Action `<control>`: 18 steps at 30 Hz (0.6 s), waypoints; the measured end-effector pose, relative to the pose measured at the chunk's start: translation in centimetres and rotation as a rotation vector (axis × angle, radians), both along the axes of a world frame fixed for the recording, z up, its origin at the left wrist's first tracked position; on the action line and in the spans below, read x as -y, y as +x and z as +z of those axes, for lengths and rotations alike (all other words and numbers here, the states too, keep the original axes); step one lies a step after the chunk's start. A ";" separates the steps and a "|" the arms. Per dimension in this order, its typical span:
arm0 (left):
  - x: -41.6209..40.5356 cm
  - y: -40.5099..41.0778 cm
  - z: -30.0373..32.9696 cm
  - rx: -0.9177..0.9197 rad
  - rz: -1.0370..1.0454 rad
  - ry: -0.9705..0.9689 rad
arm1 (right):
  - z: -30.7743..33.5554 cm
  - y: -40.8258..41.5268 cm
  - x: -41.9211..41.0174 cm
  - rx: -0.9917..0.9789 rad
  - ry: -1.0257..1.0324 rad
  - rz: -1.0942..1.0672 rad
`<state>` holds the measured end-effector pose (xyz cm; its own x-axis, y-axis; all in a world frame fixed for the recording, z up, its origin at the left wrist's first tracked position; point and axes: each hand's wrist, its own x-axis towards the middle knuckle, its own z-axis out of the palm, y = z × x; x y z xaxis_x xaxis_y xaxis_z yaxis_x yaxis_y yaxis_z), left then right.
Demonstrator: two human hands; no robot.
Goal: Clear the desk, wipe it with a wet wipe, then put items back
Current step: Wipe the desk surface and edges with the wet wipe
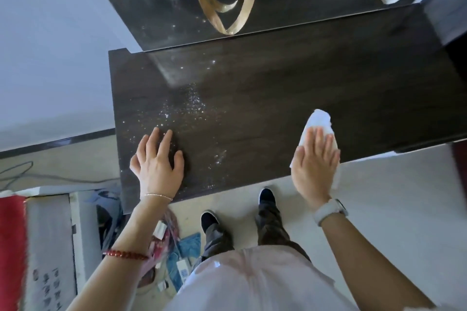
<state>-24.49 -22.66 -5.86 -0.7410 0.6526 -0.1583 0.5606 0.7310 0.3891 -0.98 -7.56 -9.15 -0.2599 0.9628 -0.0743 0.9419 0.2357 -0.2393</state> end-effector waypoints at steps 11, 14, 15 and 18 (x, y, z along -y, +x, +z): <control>8.9 -4.5 -2.1 0.197 0.089 -0.097 | 1.0 -13.4 16.1 -0.053 -0.025 0.887; 9.0 -4.4 -2.1 0.217 0.065 -0.046 | 0.4 -10.1 10.1 0.013 0.050 0.538; 8.9 -4.4 -2.1 0.209 0.060 -0.033 | 0.5 -9.2 8.0 0.020 0.047 0.357; 9.0 -4.5 -2.3 0.213 0.063 -0.014 | 0.7 -11.4 5.9 0.036 -0.085 0.049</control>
